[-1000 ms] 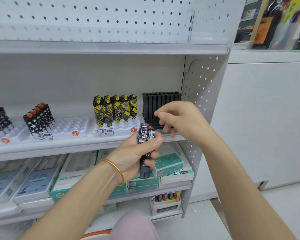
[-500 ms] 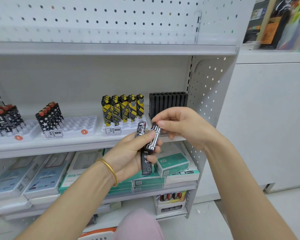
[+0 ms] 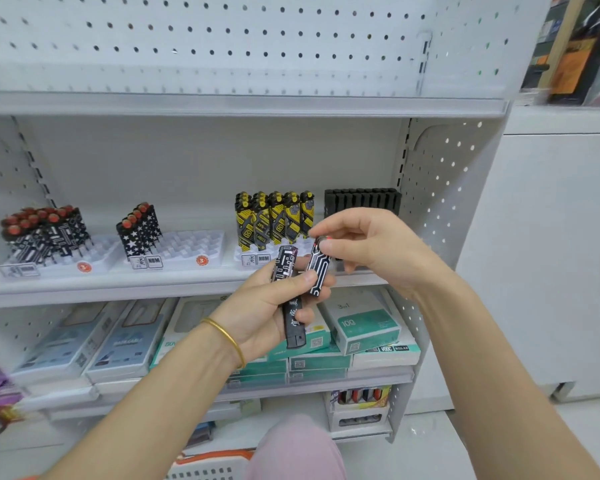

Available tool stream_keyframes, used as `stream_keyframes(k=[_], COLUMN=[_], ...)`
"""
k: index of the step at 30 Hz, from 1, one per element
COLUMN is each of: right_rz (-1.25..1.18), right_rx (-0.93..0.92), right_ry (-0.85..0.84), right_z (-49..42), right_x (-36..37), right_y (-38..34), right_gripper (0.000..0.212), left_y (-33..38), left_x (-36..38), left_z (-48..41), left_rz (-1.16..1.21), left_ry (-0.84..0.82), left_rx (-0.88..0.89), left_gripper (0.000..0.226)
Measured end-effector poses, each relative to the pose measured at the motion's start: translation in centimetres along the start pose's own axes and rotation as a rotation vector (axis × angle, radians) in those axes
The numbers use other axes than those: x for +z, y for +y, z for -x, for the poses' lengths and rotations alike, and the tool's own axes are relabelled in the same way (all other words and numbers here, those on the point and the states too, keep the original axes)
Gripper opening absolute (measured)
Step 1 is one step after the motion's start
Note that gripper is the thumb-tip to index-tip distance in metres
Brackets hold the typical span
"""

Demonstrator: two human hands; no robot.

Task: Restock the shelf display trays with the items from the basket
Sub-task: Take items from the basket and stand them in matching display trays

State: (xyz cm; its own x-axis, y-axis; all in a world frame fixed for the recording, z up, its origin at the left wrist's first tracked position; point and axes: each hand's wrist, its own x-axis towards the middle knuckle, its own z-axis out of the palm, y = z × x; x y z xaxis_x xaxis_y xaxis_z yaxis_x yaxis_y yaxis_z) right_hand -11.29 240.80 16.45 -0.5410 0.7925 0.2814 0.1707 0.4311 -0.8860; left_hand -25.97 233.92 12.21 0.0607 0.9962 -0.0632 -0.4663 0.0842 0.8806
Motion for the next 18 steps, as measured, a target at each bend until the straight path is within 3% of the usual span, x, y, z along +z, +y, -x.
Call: stream_keyframes(k=[9, 14, 18], right_rz=[-0.048, -0.040, 0.154], right_rx=[-0.140, -0.232, -0.294], right_ry=[-0.167, -0.067, 0.022], right_z=[-3.9, -8.4, -12.0], right_x=[9.5, 17.0, 21.9], right_y=[-4.9, -7.7, -9.1], right_gripper=[0.023, 0.026, 0.020], left_y=[4.8, 7.3, 8.4], left_x=[-7.6, -13.4, -17.0], left_z=[5.9, 9.1, 10.8], left_rz=[-0.002, -0.092, -0.165], left_ry=[0.159, 0.350, 0.431], left_rx=[0.135, 0.156, 0.177], left_gripper=[0.020, 0.009, 0.022])
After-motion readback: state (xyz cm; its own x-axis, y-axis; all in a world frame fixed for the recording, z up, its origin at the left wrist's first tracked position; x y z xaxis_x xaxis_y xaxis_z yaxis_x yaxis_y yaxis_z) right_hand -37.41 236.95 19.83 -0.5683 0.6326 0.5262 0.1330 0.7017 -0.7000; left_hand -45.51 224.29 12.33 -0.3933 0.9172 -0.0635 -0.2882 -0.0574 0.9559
